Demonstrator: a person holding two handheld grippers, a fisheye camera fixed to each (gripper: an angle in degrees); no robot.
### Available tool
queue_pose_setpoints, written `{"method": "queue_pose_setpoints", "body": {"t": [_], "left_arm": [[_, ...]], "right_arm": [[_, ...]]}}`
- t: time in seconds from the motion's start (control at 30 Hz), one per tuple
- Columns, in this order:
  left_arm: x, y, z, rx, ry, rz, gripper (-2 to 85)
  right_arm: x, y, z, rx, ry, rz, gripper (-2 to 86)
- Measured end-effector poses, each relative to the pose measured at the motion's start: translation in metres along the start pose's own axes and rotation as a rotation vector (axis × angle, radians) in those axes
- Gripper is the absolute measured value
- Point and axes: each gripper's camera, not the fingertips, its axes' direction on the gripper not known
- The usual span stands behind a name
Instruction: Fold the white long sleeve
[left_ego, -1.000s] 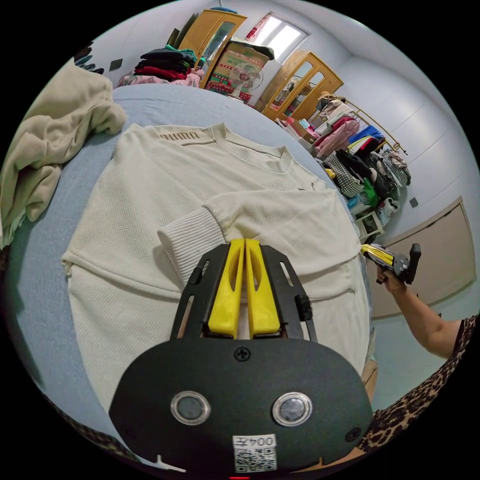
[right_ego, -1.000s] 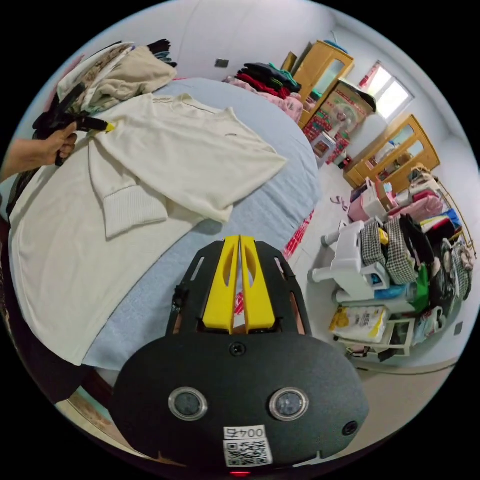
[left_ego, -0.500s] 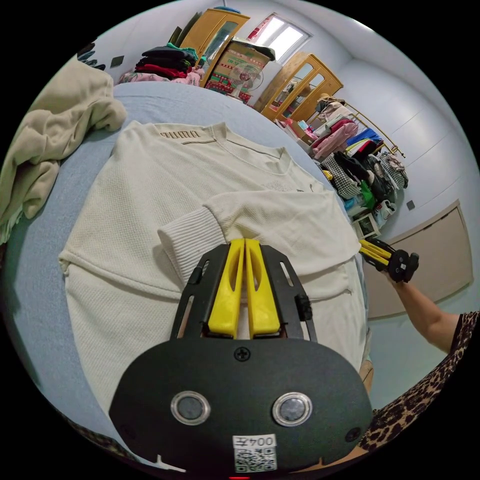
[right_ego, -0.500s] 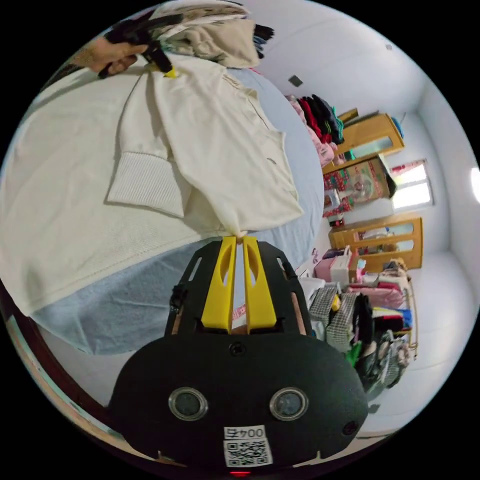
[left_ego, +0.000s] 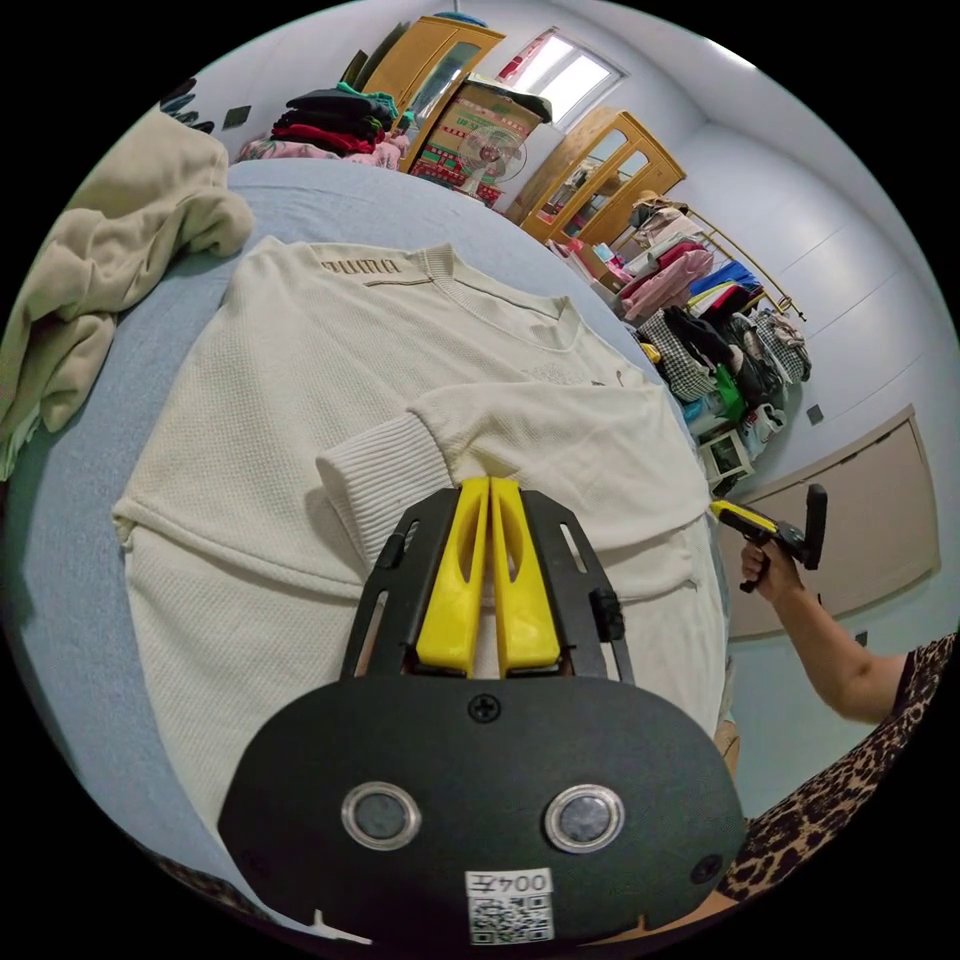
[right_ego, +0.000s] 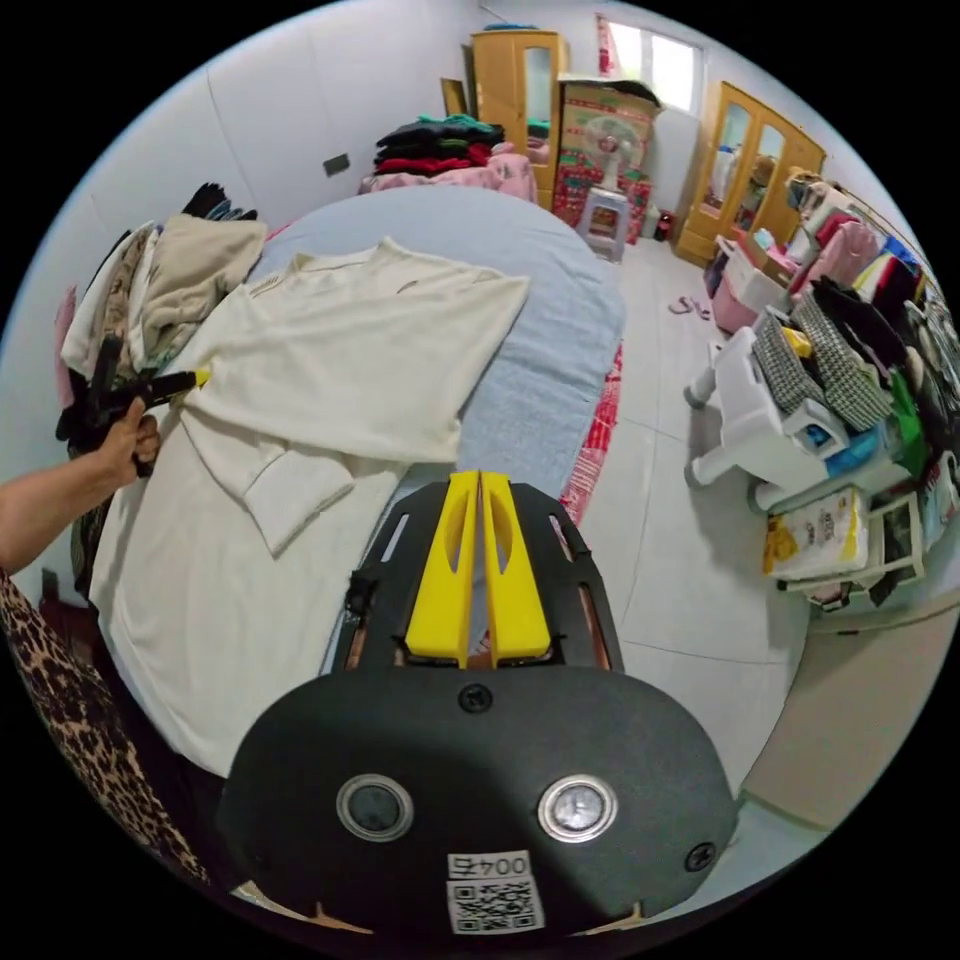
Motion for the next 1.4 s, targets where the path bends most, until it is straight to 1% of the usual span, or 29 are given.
{"method": "queue_pose_setpoints", "body": {"t": [0.13,0.2,0.33,0.5,0.6,0.63,0.7,0.87,0.93,1.0,1.1,1.23,1.27,1.33,1.4], "left_arm": [[-0.001,-0.001,-0.002,0.000,0.003,-0.002,0.7],[-0.002,-0.001,-0.004,0.000,0.003,-0.002,0.7],[-0.002,-0.002,-0.007,0.001,0.002,-0.001,0.7],[-0.003,-0.003,-0.011,0.001,0.010,-0.003,0.6],[-0.002,-0.003,-0.013,0.001,0.010,-0.003,0.6],[-0.002,-0.003,-0.014,0.001,0.011,-0.003,0.6],[-0.002,-0.003,-0.016,0.002,0.012,-0.003,0.6],[0.003,-0.007,-0.025,-0.032,0.030,0.038,0.4],[0.013,-0.003,-0.049,0.001,-0.012,0.095,0.3],[0.010,0.002,-0.074,0.037,-0.046,0.108,0.3],[-0.016,0.016,-0.106,0.052,-0.117,0.068,0.3],[-0.054,0.035,-0.121,0.010,-0.212,0.005,0.7],[-0.056,0.036,-0.123,0.011,-0.227,0.002,0.8],[-0.057,0.034,-0.127,0.030,-0.298,0.016,1.5],[-0.055,0.031,-0.128,0.040,-0.346,0.034,1.9]], "right_arm": [[-0.031,0.005,-0.014,0.079,-0.028,0.038,7.9],[-0.052,0.011,-0.013,0.095,-0.068,0.054,8.7],[-0.109,0.037,0.004,0.061,-0.110,0.096,10.0],[-0.172,0.075,0.024,0.014,-0.094,0.065,10.3],[-0.198,0.087,0.045,-0.023,-0.034,0.028,10.0],[-0.203,0.093,0.049,0.018,0.017,0.033,9.4],[-0.208,0.094,0.057,0.016,0.052,0.025,8.8],[-0.202,0.094,0.071,0.018,0.022,0.054,8.3],[-0.199,0.094,0.078,0.021,0.018,0.068,7.7],[-0.199,0.094,0.083,0.020,0.020,0.069,7.6],[-0.201,0.094,0.092,0.020,0.032,0.064,7.5],[-0.198,0.094,0.103,0.023,0.026,0.077,7.6],[-0.196,0.093,0.103,0.026,0.015,0.088,7.7],[-0.189,0.086,0.100,0.056,-0.074,0.142,8.2],[-0.190,0.067,0.097,0.093,-0.119,0.141,8.2]]}}
